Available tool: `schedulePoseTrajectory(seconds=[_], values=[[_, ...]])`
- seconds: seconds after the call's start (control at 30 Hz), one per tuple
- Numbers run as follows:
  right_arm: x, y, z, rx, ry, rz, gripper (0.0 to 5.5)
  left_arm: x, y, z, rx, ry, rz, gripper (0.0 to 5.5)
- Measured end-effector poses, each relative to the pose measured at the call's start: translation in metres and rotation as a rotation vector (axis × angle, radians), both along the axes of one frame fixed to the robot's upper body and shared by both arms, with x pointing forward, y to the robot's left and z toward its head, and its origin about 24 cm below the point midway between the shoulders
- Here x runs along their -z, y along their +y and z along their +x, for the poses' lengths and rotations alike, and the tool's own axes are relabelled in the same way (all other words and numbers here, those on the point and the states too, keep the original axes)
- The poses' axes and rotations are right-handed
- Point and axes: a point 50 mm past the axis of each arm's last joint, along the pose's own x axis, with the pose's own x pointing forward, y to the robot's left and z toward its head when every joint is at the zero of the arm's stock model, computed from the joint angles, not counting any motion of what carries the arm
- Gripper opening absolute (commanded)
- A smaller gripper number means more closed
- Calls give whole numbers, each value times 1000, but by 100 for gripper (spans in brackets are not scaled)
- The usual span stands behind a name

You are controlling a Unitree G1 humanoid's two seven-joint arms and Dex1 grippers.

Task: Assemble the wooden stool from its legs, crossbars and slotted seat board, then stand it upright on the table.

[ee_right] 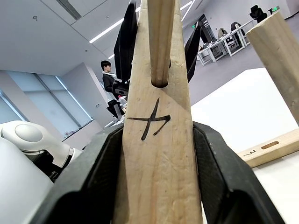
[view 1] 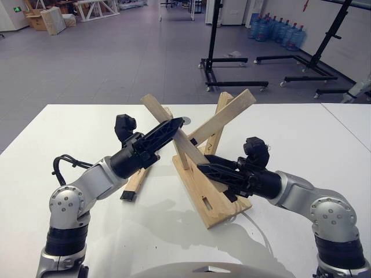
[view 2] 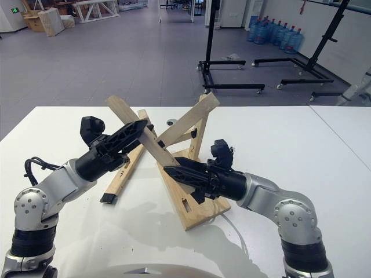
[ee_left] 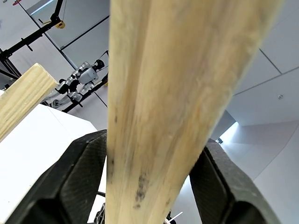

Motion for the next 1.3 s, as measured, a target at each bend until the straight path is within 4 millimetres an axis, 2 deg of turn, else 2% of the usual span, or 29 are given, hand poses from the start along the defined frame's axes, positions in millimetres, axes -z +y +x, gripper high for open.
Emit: schedulePoseTrajectory(seconds=[0.43, 0.57, 0.93, 1.17, 1.3], values=[[1, 6, -2, -11, 2, -2, 207, 0, -2, -1, 2, 0, -3, 278], [1, 7, -2, -7, 5, 0, 207, 0, -1, -1, 2, 2, -2, 230], [3, 8, -2, 1, 25, 1, 207, 2, -1, 1, -4, 17, 8, 228], [7, 7, -4, -17, 12, -40, 346, 6, 1, 4, -28, 38, 30, 212], [4, -3, -4, -11, 5, -52, 410, 9, 2, 7, -49, 35, 56, 212]])
